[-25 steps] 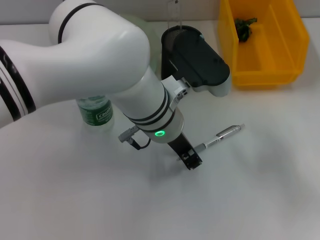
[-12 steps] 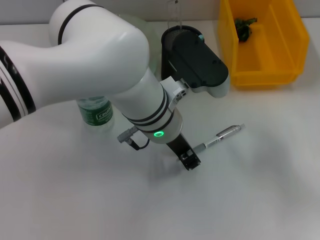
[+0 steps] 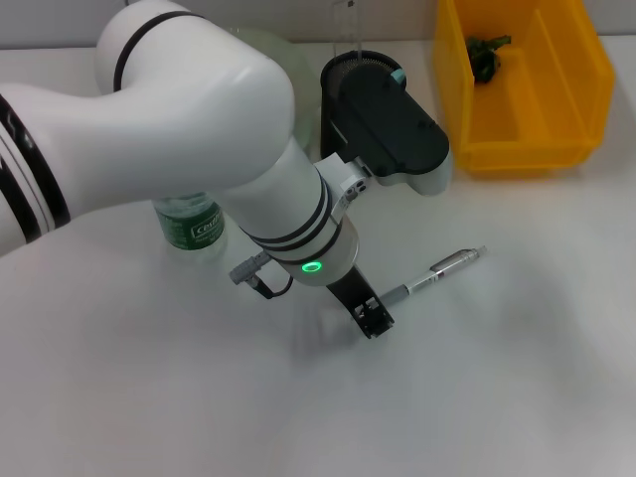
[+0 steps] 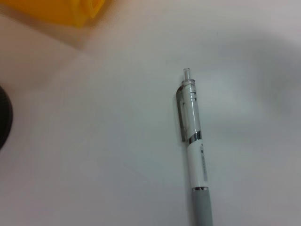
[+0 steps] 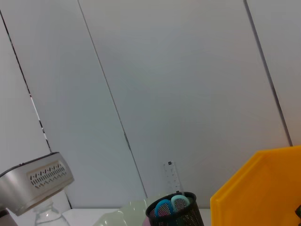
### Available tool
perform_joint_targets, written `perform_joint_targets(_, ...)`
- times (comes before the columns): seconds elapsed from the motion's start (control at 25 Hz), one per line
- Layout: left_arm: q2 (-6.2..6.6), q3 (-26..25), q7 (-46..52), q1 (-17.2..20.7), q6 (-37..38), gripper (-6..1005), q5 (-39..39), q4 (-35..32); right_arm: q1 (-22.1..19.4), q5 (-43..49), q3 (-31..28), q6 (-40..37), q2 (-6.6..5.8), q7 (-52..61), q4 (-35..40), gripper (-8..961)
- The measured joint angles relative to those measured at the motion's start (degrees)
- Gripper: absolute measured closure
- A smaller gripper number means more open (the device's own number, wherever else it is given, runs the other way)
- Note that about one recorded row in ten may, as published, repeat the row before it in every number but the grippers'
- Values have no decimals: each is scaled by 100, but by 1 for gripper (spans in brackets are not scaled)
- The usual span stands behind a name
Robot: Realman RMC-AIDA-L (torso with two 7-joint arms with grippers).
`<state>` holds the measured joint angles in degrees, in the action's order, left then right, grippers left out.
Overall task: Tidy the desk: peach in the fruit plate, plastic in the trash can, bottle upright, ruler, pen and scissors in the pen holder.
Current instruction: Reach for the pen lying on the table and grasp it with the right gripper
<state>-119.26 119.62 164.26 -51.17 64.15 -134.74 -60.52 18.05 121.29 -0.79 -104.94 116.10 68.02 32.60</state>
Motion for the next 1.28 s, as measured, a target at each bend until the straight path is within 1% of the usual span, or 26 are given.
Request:
perform_joint_targets(0.88, 0, 7, -74, 35, -30, 743, 1, 49, 40, 0, 0, 35, 26, 0, 0, 323)
perform_joint_targets(1.12, 0, 36, -107, 61, -44, 956, 1, 31, 38, -8, 0, 36, 26, 0, 0, 322)
perform_joint_targets(1.28, 0, 37, -162, 133, -39, 1001, -8, -115, 25, -25, 0, 33, 27, 0, 0, 321)
